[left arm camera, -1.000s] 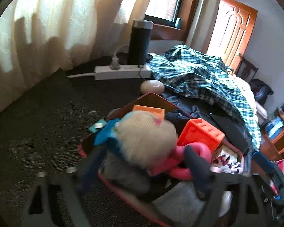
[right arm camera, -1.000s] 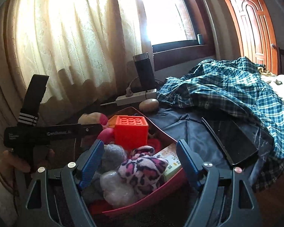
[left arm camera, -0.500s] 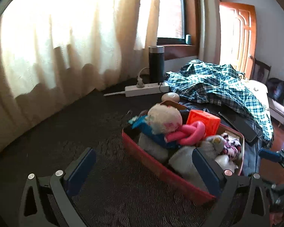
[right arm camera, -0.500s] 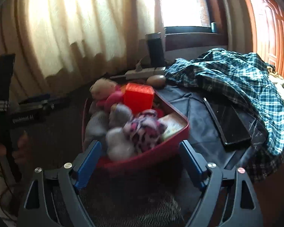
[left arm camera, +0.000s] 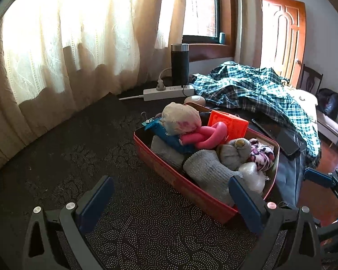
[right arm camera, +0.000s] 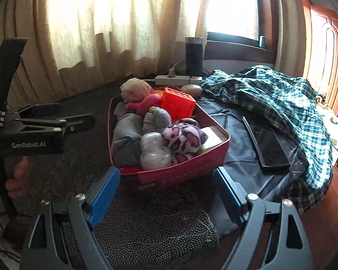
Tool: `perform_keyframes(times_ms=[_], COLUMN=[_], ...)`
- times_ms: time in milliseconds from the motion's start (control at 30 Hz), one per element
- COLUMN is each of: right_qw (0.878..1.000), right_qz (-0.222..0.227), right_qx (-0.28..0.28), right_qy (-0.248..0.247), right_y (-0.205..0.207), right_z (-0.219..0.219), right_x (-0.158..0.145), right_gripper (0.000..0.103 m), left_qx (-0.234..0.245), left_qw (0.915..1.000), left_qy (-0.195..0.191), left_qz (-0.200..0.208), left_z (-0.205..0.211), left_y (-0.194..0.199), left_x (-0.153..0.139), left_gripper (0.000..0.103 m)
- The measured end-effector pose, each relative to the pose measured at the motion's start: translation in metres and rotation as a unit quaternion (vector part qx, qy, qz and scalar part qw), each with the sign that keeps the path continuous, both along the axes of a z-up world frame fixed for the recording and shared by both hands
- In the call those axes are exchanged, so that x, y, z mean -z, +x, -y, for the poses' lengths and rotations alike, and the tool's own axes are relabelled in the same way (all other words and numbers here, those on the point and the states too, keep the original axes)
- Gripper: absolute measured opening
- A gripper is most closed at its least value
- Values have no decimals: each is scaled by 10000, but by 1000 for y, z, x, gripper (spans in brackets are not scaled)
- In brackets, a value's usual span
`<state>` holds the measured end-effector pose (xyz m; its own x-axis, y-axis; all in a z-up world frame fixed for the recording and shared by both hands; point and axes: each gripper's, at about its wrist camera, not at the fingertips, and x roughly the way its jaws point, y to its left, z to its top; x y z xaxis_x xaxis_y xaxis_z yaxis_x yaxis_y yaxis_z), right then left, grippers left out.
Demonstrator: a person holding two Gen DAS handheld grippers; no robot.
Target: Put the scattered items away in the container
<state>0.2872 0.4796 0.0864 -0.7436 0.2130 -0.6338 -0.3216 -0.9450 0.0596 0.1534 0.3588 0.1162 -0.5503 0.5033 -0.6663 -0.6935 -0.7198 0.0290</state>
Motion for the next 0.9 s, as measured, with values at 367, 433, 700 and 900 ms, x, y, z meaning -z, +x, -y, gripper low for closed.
perform_keyframes(times_ms=[367,433,700,900], right_qw=[10000,10000,10000,9999], right_qz=[-13,-29,-46,-70], right_qx=[-24,-20,-20,-30], right_qy=[90,93,86,140], right_y=[-4,-5,-6,-6], right_z=[-2,-3,-2,0], right_x=[-2,-2,-2,-4], right_gripper=[88,88,88,88], left_qx=[-86,-96,-60,-73], left_qw=[9999,9999,9998,9998], left_qy=[-66,-96,-168,-160], left_qz=[21,25,38,51], left_z=[-6,-7,-9,-9], left_y=[-2,-2,-1,-1], left_x=[2,3,6,6], left_gripper=[103,103,103,103])
